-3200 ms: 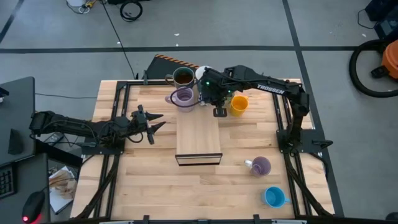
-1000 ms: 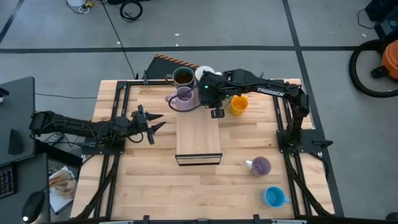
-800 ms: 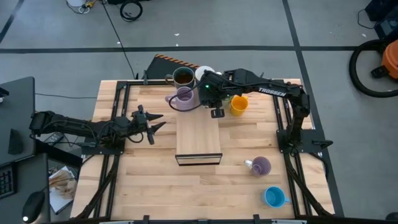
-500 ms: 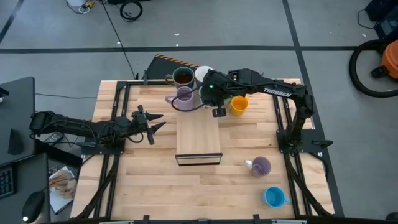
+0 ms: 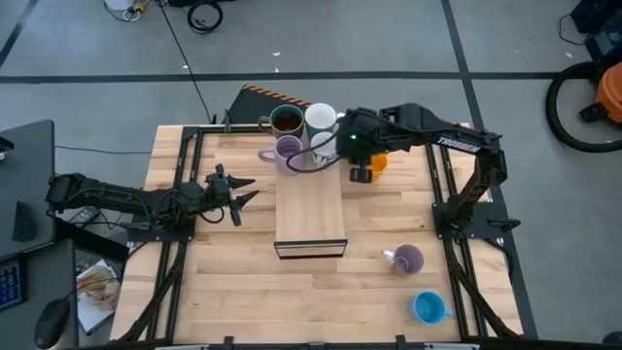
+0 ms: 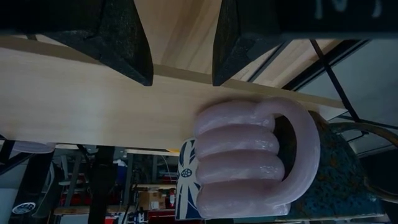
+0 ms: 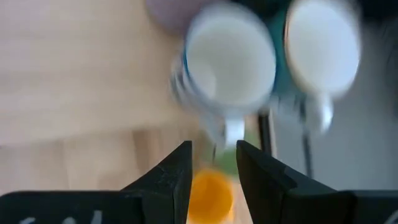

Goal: Place coffee mugs
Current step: Put the yellow mug on the shelf

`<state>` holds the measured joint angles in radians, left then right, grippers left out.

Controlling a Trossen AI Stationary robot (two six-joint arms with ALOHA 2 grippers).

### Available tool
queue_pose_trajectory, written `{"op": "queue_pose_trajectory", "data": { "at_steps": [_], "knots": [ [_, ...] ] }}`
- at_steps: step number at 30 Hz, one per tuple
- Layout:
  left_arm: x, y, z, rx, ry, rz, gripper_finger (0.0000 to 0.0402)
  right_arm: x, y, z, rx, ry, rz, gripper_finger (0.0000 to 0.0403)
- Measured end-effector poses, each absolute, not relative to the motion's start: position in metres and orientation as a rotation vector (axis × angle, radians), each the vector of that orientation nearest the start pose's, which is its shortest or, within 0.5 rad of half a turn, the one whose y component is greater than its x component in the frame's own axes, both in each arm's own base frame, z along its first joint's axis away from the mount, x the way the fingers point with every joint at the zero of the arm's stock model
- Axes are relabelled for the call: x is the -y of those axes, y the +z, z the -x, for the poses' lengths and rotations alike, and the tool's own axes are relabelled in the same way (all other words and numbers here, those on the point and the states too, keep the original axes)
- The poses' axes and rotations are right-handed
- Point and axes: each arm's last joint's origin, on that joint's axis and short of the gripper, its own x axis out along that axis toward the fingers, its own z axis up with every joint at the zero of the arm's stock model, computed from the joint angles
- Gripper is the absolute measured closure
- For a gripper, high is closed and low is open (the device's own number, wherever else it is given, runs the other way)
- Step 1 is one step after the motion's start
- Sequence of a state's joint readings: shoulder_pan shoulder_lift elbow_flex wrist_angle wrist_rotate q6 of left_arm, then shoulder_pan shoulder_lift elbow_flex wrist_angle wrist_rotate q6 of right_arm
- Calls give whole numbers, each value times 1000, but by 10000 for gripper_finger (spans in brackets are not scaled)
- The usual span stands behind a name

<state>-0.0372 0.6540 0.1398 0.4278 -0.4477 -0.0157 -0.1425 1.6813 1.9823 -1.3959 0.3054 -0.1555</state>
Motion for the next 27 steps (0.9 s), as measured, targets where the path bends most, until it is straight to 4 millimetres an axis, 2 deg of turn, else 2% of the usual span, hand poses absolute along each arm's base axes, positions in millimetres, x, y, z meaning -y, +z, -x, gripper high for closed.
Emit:
{"op": "queue_pose_trajectory", "data": {
  "at_steps": [5,15,21,27],
  "knots": [
    [-7,188,-147,-81,411,-5,230,53,395,-292,-1263,-398,158,272],
    [-7,188,-147,-82,411,-5,230,54,353,-268,-1323,-397,171,272],
    [-7,188,-147,-82,411,-5,230,63,316,-244,-1354,-332,279,273],
    [-7,188,-147,-82,411,-5,230,79,270,-223,-1435,-230,429,273]
  ]
}}
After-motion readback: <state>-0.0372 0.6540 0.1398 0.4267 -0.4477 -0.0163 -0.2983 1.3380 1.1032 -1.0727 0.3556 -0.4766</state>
